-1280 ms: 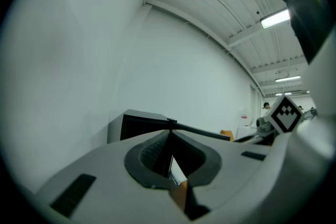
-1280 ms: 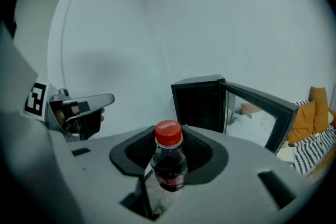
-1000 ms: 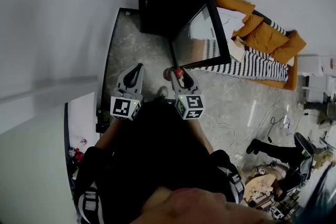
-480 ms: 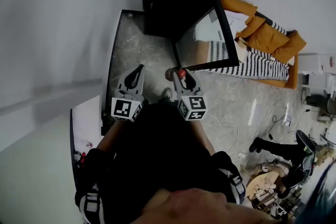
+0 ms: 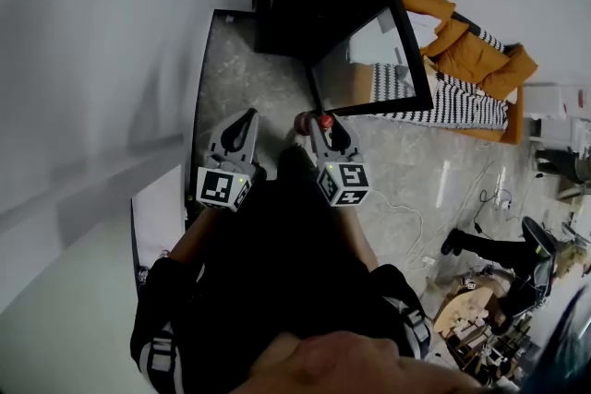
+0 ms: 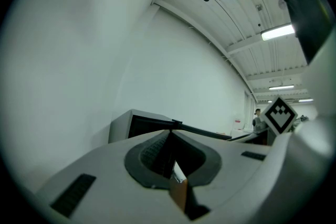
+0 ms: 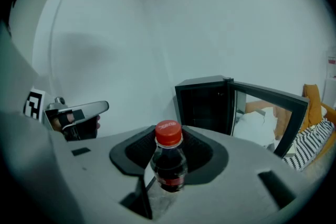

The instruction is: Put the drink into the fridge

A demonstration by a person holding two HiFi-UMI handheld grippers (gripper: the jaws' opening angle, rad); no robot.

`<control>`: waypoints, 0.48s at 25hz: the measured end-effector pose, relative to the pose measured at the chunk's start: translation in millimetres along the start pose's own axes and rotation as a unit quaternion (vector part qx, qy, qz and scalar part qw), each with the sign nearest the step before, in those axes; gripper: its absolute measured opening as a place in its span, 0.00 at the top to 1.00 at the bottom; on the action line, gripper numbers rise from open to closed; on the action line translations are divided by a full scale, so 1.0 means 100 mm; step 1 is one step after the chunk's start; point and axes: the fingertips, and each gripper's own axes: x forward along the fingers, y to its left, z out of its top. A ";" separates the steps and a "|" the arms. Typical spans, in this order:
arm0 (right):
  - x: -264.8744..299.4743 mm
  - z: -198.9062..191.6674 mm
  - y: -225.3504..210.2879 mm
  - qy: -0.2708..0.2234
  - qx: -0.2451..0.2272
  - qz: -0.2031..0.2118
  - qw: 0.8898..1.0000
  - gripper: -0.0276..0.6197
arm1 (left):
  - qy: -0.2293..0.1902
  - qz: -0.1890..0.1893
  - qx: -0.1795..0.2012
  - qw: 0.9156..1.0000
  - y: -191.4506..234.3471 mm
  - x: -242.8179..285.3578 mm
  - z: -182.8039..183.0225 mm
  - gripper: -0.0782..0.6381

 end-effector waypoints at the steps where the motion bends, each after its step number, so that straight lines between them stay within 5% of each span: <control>1: 0.01 0.00 0.01 0.001 0.002 0.000 1.000 0.74 | 0.002 0.003 -0.003 1.000 0.02 0.00 0.03 0.88; 12: 0.46 0.14 -0.21 0.004 0.001 0.026 1.000 0.74 | 0.009 0.029 0.000 1.000 0.17 0.37 0.01 0.88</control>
